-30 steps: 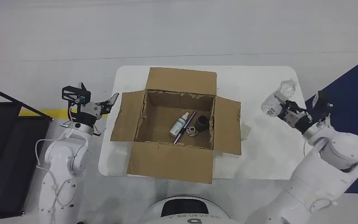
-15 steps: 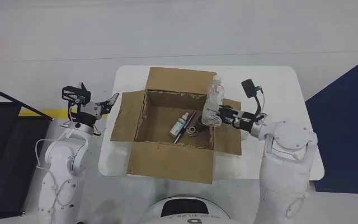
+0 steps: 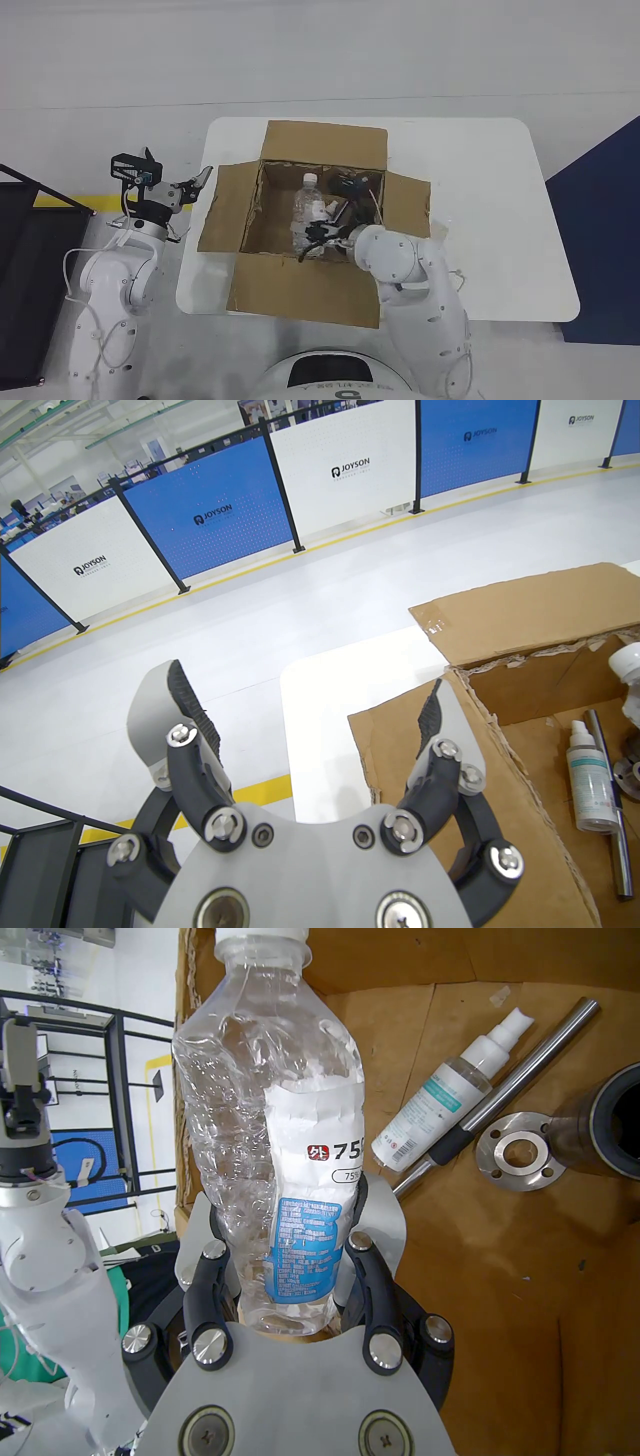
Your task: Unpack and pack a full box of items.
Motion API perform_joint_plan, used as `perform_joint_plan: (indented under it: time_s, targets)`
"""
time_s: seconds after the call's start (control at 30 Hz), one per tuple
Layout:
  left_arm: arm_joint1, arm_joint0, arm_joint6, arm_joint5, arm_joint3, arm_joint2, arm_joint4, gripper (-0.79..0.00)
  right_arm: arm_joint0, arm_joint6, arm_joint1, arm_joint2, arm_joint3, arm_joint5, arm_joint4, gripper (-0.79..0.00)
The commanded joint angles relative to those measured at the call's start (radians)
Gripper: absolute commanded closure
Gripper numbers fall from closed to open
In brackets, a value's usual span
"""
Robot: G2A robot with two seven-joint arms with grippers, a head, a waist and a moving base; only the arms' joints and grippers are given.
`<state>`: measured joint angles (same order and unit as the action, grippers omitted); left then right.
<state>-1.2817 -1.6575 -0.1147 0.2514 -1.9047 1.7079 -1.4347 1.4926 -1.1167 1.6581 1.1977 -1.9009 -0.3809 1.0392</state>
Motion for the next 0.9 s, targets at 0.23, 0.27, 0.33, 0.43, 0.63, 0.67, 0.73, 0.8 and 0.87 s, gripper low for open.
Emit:
perform_joint_plan:
  time_s: [0.23,0.27,0.33,0.43,0.63,0.67,0.73,0.8,0.87]
  targets:
    - [0.0,0.0,0.0,0.0,0.0,0.0,0.0,-0.785,-0.061,0.111,0.006,-0.061,0.101,-0.128,0.018,-0.126]
    - [0.0,0.0,0.0,0.0,0.0,0.0,0.0,-0.785,-0.068,0.117,0.008,-0.072,0.117,-0.143,0.022,-0.154]
    - [0.0,0.0,0.0,0.0,0.0,0.0,0.0,-0.785,-0.09,0.134,0.01,-0.096,0.157,-0.171,0.039,-0.16]
    - [0.0,0.0,0.0,0.0,0.0,0.0,0.0,-0.785,-0.121,0.155,0.015,-0.123,0.208,-0.213,0.055,-0.219]
    - [0.0,0.0,0.0,0.0,0.0,0.0,0.0,-0.785,-0.132,0.197,0.018,-0.145,0.22,-0.274,0.077,-0.785]
    - [0.0,0.0,0.0,0.0,0.0,0.0,0.0,-0.785,-0.125,0.195,0.016,-0.145,0.208,-0.272,0.08,-0.785]
    - [0.0,0.0,0.0,0.0,0.0,0.0,0.0,-0.785,-0.104,0.184,0.011,-0.139,0.169,-0.259,0.079,-0.785]
    - [0.0,0.0,0.0,0.0,0.0,0.0,0.0,-0.785,-0.073,0.17,0.004,-0.127,0.111,-0.239,0.086,-0.785]
    - [0.0,0.0,0.0,0.0,0.0,0.0,0.0,-0.785,-0.031,0.151,-0.006,-0.108,0.025,-0.2,0.085,-0.785]
